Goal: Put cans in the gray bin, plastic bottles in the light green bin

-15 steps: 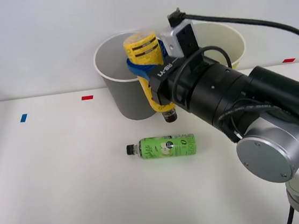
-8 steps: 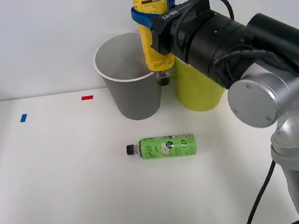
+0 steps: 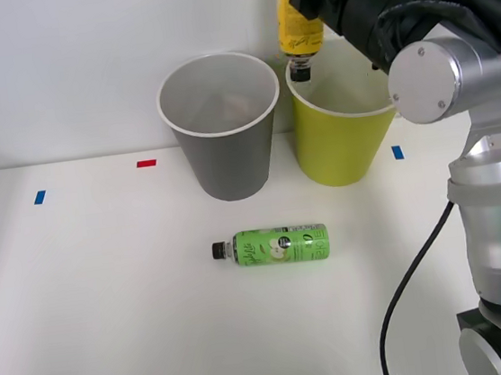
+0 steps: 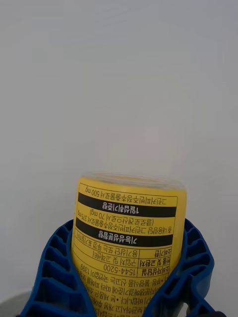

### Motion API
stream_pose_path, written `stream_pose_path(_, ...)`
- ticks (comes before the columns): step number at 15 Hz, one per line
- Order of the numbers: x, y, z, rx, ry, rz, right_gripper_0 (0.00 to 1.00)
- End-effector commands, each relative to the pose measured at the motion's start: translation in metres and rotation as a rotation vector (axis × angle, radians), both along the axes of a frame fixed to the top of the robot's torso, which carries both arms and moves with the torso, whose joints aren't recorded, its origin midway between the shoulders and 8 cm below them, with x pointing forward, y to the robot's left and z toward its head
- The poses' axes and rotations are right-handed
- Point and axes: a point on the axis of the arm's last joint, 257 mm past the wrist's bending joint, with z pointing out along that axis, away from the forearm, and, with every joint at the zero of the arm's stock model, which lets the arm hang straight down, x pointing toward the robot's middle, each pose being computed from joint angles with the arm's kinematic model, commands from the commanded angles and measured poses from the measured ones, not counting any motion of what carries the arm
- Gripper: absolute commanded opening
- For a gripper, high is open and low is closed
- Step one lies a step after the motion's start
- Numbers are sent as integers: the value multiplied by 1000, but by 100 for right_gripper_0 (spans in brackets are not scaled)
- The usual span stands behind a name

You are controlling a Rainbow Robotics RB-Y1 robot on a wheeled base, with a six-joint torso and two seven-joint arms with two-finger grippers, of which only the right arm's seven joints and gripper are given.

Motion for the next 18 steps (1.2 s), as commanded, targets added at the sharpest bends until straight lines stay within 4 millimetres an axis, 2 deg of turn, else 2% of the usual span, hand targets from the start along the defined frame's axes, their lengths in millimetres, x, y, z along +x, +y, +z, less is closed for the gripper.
stream_pose_path(1,19,-24,8,5,-31,-57,0)
stream_pose_path(4,36,-41,6,-2,-45,-97,0)
stream_pose_path(8,42,-64,10,-55,-63,-152,0)
stream_pose_path(12,42,-65,8,-89,-71,-163,0)
stream_pose_path(13,42,-60,7,-95,-71,-156,4)
stream_pose_path(14,41,-57,5,-94,-67,-149,35)
stream_pose_path(15,41,-55,2,-90,-62,-143,58)
stream_pose_path(16,41,-49,-5,-95,-52,-133,76)
stream_pose_path(17,40,-42,-11,-101,-45,-123,82)
stream_pose_path(18,40,-39,-15,-106,-42,-119,83)
